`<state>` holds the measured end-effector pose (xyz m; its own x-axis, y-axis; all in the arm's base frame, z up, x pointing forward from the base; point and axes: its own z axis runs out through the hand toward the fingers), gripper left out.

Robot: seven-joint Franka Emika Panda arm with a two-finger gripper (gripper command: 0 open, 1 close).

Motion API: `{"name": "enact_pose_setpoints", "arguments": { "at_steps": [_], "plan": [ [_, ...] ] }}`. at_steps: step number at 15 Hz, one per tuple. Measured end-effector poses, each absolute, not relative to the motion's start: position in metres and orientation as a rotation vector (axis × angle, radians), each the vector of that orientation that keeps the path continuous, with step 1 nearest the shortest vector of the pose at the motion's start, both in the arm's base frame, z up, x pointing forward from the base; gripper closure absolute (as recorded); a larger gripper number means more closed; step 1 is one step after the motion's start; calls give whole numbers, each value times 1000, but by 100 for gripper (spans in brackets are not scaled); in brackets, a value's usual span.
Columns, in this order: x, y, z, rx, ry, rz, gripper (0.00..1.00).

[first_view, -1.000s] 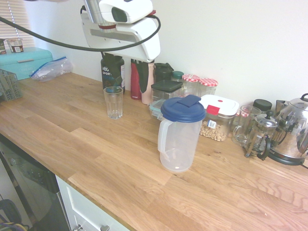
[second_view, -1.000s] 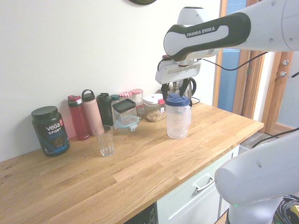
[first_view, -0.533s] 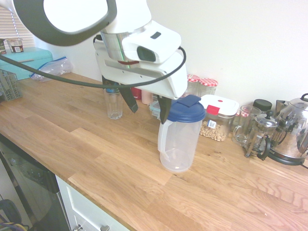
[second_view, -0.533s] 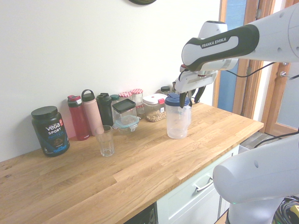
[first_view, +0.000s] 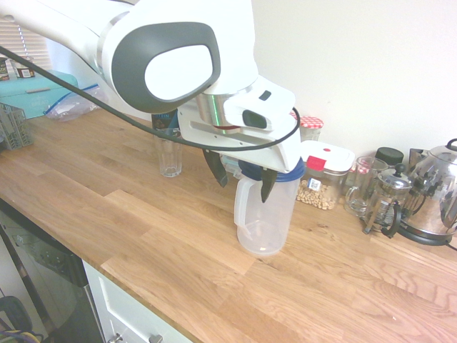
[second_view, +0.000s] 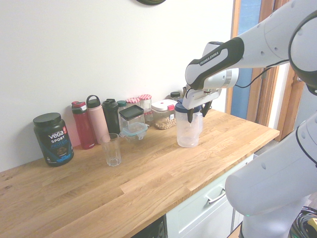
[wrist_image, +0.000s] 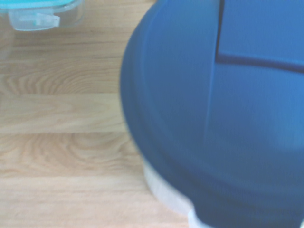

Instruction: Pour me some water

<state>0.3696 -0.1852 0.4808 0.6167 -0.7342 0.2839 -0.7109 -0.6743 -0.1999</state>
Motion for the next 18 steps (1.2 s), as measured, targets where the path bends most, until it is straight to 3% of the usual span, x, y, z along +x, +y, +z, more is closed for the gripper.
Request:
{"name": "enact_pose_setpoints", "arguments": {
  "at_steps": [18],
  "plan": [
    [392, -198, 470, -2767, 1241, -500, 100]
  ]
}}
